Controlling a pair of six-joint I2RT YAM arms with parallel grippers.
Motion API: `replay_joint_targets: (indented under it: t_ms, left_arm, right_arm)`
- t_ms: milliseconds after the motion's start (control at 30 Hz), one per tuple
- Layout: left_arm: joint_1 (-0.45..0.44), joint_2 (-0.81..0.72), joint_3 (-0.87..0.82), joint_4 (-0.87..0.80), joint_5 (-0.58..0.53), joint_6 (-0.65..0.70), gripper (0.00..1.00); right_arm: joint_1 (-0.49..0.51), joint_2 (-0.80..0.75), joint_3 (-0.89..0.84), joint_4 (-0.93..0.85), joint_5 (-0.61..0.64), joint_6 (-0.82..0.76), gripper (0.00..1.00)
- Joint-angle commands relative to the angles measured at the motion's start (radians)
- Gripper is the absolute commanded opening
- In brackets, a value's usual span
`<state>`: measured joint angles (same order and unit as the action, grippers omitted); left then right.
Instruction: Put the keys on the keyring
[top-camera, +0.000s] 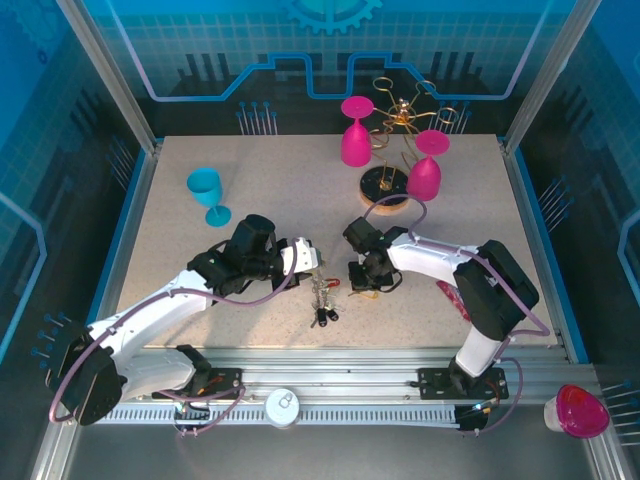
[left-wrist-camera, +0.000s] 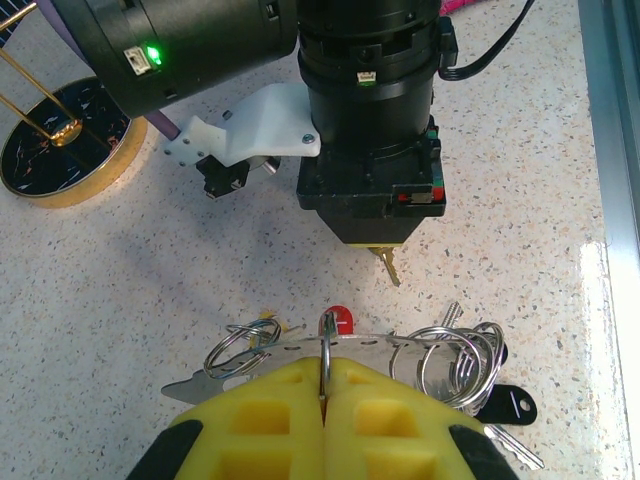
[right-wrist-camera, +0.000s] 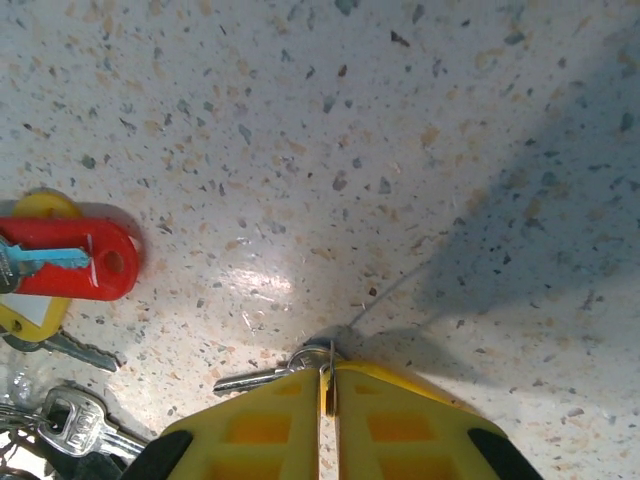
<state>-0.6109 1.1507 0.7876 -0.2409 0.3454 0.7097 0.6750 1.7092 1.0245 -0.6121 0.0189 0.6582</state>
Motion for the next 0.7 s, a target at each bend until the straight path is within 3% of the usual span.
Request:
replay_joint_targets:
  t_ms: [0, 500, 667]
  left_arm:
    - [-0.004, -0.021, -0.019, 0.01, 0.009, 0.017, 0.0]
    - [-0.004, -0.023, -0.018, 0.009, 0.008, 0.023, 0.0]
    - [-0.004, -0.025, -0.019, 0.009, 0.008, 0.024, 0.0]
  right_arm:
    - [0.011, 0.016, 0.023, -0.014, 0.009, -0.009, 0.12]
    - [0.012, 0.03, 0.027, -0.016, 0.007, -0.011, 0.13]
    - [0.011, 0.029, 0.03, -0.018, 0.008, -0.015, 0.08]
